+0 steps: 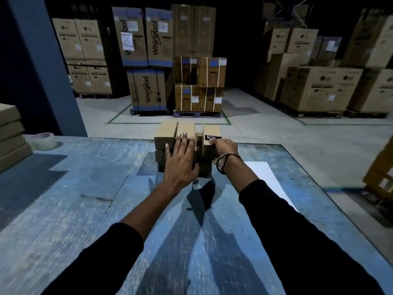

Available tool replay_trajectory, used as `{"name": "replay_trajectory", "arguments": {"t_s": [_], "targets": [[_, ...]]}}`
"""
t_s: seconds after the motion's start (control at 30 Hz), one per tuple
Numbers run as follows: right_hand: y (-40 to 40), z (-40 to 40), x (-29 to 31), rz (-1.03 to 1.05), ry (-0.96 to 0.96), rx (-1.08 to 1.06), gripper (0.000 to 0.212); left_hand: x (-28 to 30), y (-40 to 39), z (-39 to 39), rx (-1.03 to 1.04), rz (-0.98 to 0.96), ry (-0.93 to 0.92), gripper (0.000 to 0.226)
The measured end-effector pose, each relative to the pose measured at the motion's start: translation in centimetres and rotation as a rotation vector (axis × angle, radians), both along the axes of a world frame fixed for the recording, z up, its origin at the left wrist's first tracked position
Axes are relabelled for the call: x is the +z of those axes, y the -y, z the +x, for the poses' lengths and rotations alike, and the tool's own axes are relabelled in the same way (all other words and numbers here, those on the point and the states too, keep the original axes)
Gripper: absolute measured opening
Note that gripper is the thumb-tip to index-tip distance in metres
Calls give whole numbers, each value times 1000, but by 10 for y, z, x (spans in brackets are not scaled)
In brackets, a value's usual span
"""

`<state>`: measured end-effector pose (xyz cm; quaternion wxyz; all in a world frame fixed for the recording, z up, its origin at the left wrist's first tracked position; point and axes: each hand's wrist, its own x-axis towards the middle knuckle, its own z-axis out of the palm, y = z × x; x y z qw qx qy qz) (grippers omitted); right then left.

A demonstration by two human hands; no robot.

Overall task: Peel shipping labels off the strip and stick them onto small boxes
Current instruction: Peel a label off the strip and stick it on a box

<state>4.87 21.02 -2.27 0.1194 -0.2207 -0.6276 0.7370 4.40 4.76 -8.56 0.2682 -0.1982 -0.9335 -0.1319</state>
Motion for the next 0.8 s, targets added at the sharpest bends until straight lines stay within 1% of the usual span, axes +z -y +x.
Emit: {"name": "replay_trajectory", "arguments": {"t_s": [0.03, 0.1, 0.17, 0.23, 0.3, 0.33, 0.37, 0.43, 0.47, 0.57, 0.63, 0.67, 0.73, 0.77, 0.8], "targets": [[-1, 9, 1, -96, -4, -3, 17, -1, 0, 5, -10, 29, -9, 89], [-4, 35, 3, -213, -32, -26, 22, -4, -2, 25, -42, 149, 2, 80], [0, 72, -2, -279, -49, -39, 23, -13, -6, 52, -86, 350, 85, 68], [2, 110, -19, -299, -44, -33, 29, -24, -11, 89, -153, 611, 283, 64], [5, 145, -41, -327, -5, -2, 44, -33, -14, 121, -209, 863, 524, 63], [10, 165, -50, -332, 20, 16, 48, -36, -14, 135, -239, 962, 622, 65], [16, 181, -60, -336, 33, 27, 45, -38, -11, 146, -275, 1024, 684, 68], [29, 209, -77, -326, 26, 30, 32, -38, -5, 156, -333, 1034, 749, 66], [36, 221, -83, -315, 23, 43, 32, -37, -2, 158, -357, 1032, 781, 60], [50, 243, -94, -191, 33, 91, 40, -35, 11, 159, -402, 1047, 859, 38], [53, 249, -95, -110, 51, 155, 41, -39, 21, 159, -406, 995, 832, 20], [53, 251, -94, -27, 72, 197, 38, -42, 27, 158, -402, 970, 826, 17], [45, 248, -96, 283, 97, 245, 22, -45, 39, 154, -395, 935, 857, 22], [38, 245, -96, 444, 87, 230, 16, -46, 44, 152, -398, 914, 881, 24], [28, 242, -95, 565, 61, 175, 16, -43, 46, 151, -406, 893, 909, 25]]}}
